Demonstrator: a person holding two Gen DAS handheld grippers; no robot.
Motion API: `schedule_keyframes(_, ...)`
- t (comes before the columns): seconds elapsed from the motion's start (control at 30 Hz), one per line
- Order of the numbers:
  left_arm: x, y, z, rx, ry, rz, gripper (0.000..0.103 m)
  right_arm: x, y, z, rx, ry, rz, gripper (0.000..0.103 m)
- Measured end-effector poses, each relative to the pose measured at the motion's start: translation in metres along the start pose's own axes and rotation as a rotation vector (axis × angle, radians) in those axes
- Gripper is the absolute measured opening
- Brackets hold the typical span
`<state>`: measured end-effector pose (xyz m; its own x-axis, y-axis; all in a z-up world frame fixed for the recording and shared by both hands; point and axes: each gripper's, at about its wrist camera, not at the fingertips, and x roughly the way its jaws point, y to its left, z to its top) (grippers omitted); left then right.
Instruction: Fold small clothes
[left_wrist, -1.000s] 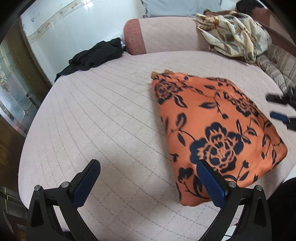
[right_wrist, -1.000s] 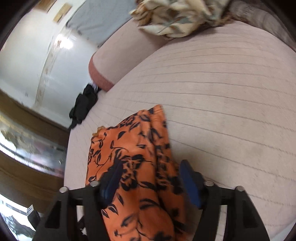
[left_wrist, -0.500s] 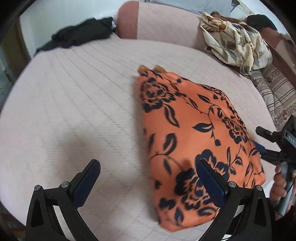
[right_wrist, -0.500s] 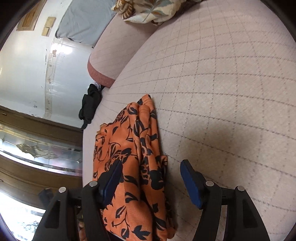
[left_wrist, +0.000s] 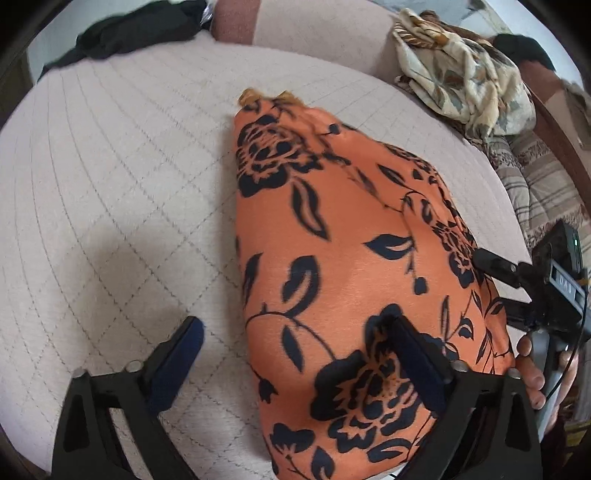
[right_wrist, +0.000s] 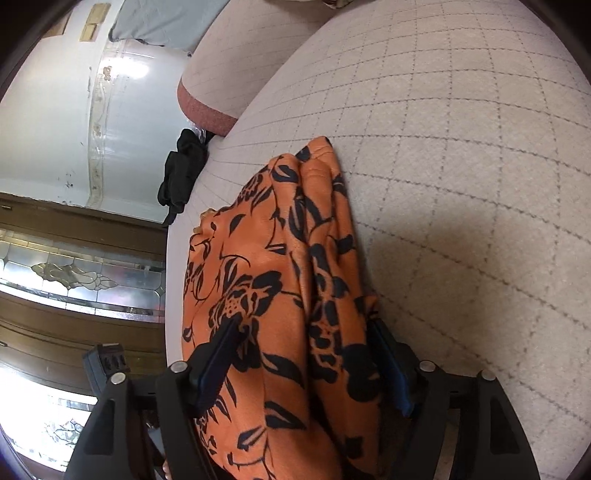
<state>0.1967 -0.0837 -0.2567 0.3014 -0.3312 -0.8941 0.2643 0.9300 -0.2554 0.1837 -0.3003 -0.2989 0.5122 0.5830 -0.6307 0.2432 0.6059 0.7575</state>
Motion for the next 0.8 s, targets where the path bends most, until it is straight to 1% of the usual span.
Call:
schedule_keyframes(0.07, -0.002, -0.014, -0.001, 0.048, -0.016, 0.027, 0.083, 0.004, 0.002, 0.001, -0.003, 0.001, 0.004, 0.075)
schedule_keyframes(0.13, -0.003, -0.026, -0.001, 0.082, -0.029, 0.06, 0.079, 0.007, 0.005, 0.0, -0.01, 0.008, 0.017, 0.075)
schedule_keyframes(0.17, -0.003, -0.031, -0.001, 0.094, -0.035, 0.087, 0.079, 0.007, 0.006, -0.001, -0.012, 0.007, 0.018, 0.075)
schedule_keyframes(0.23, -0.003, -0.036, -0.001, 0.108, -0.041, 0.117, 0.078, 0.009, 0.01, -0.003, -0.027, 0.01, 0.019, 0.075)
schedule_keyframes(0.4, -0.004, -0.044, -0.001, 0.141, -0.059, 0.163, 0.078, 0.014, 0.02, -0.008, -0.078, -0.001, -0.025, 0.073)
schedule_keyframes(0.6, 0.0, -0.046, 0.004, 0.134, -0.059, 0.173, 0.08, 0.015, 0.018, -0.008, -0.076, 0.0, -0.039, 0.073)
schedule_keyframes(0.67, -0.001, -0.045, 0.003, 0.129, -0.06, 0.172, 0.083, 0.015, 0.019, -0.009, -0.083, -0.001, -0.046, 0.073)
schedule_keyframes(0.8, 0.002, -0.039, 0.002, 0.089, -0.05, 0.149, 0.086, 0.017, 0.023, -0.01, -0.098, -0.003, -0.059, 0.072)
